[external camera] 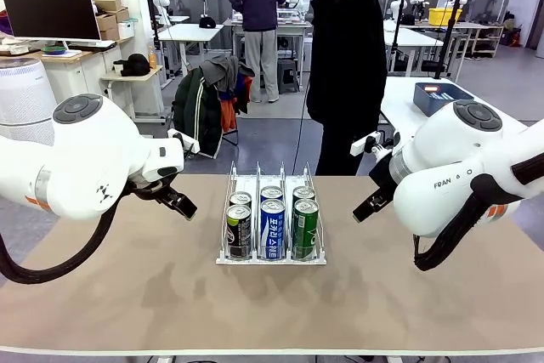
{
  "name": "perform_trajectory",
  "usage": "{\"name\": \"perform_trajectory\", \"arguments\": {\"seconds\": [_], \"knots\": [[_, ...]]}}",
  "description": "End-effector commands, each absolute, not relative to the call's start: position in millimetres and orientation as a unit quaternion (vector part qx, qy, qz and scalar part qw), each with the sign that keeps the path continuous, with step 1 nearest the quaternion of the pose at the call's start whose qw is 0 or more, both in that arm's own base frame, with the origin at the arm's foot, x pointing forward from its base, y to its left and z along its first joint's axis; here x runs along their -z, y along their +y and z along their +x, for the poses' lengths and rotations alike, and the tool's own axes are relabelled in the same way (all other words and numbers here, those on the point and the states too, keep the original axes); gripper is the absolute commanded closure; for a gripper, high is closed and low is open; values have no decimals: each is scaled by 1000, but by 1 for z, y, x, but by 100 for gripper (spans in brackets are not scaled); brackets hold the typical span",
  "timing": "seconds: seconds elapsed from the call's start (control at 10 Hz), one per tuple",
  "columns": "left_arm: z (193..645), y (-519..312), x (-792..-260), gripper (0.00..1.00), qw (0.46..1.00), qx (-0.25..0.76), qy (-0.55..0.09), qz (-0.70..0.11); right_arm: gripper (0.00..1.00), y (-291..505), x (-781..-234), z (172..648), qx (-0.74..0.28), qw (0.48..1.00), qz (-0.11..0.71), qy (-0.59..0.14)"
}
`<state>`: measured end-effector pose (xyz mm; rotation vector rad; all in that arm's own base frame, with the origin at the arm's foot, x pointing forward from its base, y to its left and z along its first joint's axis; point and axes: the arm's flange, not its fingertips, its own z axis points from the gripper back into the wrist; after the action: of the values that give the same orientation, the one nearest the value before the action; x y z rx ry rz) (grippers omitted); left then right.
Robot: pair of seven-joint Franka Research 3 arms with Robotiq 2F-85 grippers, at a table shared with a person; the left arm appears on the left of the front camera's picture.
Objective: Fill the beverage cans into the dispenser.
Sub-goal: Pick up the Pepsi coke handed by the human.
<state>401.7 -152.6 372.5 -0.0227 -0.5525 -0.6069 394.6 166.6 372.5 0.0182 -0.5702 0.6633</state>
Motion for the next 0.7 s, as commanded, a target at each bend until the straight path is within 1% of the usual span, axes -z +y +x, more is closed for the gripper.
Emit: {"name": "perform_trajectory", "arguments": {"seconds": [0.0, 0.6], "knots": [[402, -152, -372, 0, 917, 294, -269, -11, 0, 166, -372, 395, -321, 906, 9, -276], [402, -152, -372, 0, 917, 294, -269, -11, 0, 166, -372, 395, -321, 906, 9, -276]]}}
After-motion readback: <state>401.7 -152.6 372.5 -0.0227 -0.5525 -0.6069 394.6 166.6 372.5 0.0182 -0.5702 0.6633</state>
